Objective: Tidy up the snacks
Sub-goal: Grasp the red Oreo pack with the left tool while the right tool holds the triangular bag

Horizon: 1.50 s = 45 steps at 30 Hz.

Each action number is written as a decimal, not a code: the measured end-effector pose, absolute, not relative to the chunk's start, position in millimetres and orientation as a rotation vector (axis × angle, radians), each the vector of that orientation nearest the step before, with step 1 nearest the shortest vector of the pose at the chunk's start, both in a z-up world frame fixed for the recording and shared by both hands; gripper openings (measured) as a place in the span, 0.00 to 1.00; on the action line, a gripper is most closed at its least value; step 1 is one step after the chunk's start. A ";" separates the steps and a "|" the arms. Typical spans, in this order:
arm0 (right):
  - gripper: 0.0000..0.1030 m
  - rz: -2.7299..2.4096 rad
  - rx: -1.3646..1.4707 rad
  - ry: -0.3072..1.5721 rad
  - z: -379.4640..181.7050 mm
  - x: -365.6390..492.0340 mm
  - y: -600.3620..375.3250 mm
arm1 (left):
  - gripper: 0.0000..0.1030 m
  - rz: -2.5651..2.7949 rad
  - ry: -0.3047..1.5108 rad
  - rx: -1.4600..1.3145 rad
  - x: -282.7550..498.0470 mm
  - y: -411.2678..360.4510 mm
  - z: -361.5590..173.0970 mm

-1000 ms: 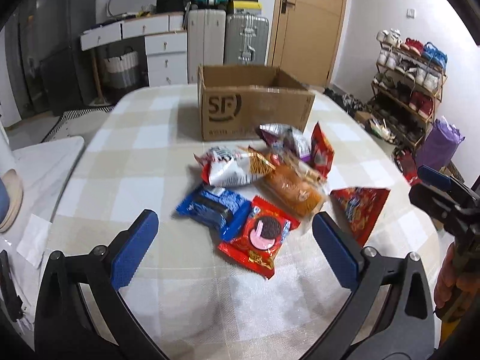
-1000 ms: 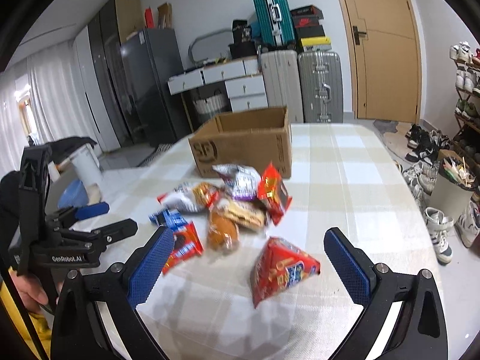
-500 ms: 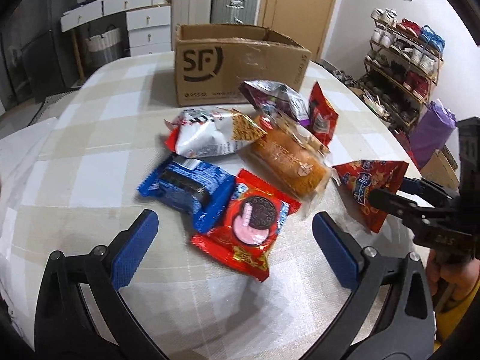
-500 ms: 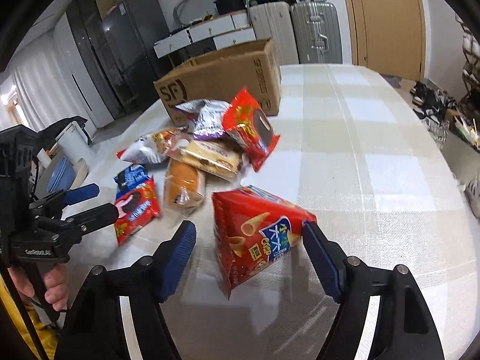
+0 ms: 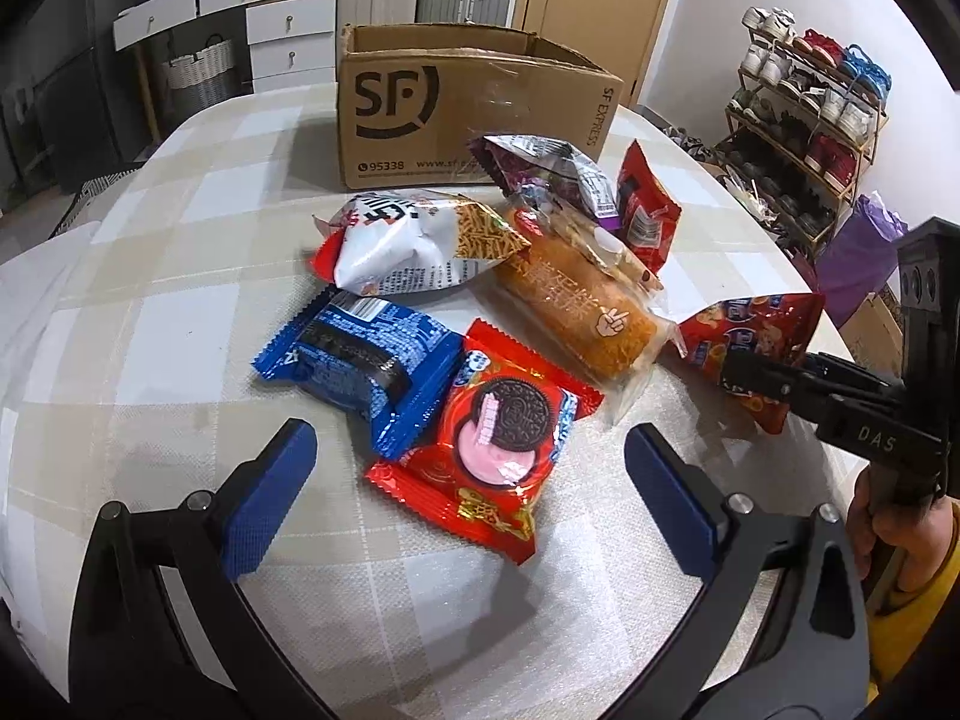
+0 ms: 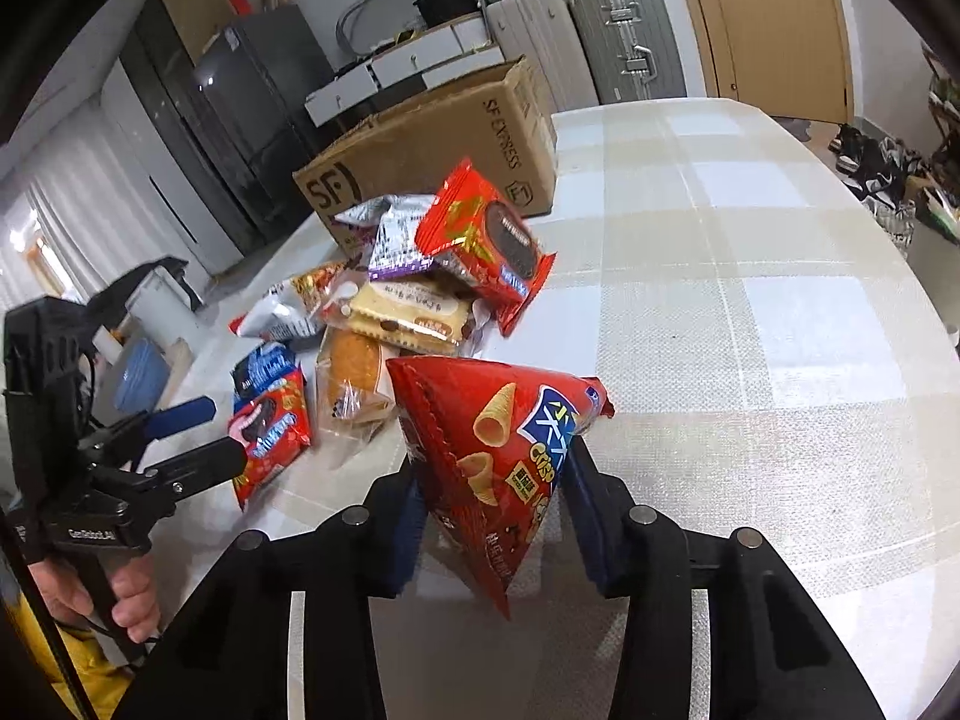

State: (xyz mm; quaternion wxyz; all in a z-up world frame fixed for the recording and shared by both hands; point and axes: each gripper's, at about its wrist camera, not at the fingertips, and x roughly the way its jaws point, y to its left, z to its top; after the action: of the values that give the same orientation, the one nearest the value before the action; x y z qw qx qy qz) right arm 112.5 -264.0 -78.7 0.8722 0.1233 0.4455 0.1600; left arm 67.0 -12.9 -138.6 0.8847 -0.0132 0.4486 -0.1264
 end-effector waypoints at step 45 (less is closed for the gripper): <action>0.42 0.448 0.412 0.831 -71.3 99.3 -282.3 | 0.40 -0.418 1.015 0.064 72.7 -52.9 -144.6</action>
State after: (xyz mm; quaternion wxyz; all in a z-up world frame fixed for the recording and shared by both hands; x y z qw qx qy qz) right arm 99.3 -282.3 -71.3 0.8702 0.1968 0.3976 0.2144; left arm 72.7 -52.9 -144.6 0.8527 0.0305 0.4822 -0.1988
